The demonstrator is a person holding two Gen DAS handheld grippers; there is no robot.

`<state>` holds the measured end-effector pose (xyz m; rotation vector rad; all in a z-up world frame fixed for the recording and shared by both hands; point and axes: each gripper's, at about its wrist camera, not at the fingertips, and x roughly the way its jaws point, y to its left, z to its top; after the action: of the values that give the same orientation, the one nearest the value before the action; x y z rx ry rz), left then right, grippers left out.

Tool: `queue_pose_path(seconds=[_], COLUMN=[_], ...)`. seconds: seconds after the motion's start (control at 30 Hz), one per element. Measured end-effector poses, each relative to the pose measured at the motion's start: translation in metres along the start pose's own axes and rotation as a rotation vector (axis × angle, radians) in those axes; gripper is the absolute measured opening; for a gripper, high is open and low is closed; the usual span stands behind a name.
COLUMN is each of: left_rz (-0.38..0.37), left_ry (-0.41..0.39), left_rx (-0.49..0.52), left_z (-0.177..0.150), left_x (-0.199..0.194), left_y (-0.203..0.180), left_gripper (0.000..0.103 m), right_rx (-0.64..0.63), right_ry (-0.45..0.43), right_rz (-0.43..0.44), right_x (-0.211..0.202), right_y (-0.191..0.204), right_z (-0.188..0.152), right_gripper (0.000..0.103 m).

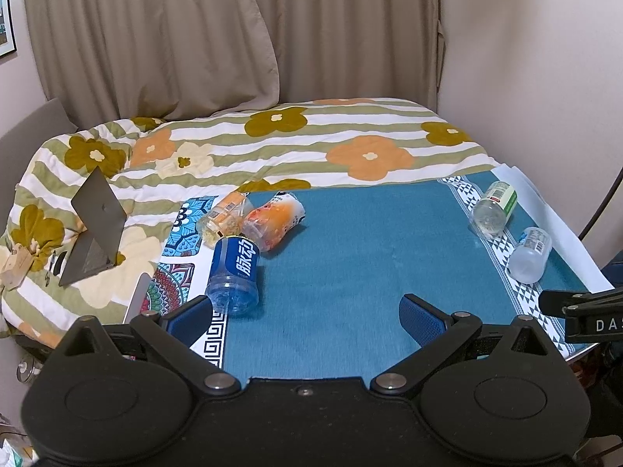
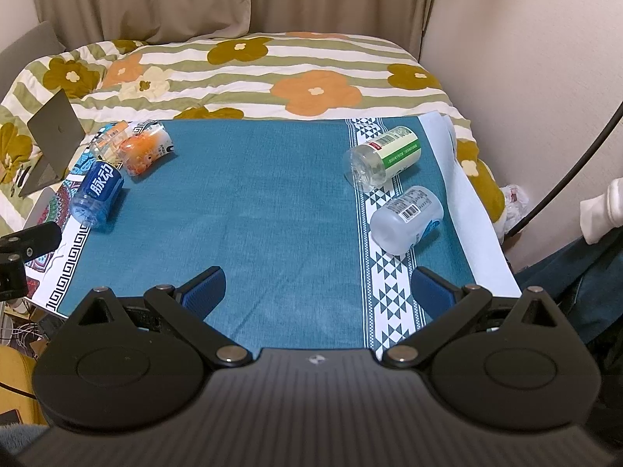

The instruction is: Flip cup upright

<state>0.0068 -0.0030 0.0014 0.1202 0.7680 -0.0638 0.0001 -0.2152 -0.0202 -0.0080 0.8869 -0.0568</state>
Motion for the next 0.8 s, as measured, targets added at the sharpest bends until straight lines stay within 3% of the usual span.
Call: queue_pose_path(seconds=[0.5,0.8], left_rz=[-0.007,-0.040], left_ry=[0.000,0.020], left_rx=[0.009,0.063], left_z=[0.006,0.028], left_x=[0.004,0.012], left_y=[-0.003,-0.030], left_gripper=[0.103,0.103], right_rx=[0.002,0.035], right_ry=[0.003,0.001], right_rz=[-0.002,0.001], right_x=[0.002,0.001], right_y=[-0.001,-0.020], right_z=[0.001,0.008], right_gripper=[0.103,0.103])
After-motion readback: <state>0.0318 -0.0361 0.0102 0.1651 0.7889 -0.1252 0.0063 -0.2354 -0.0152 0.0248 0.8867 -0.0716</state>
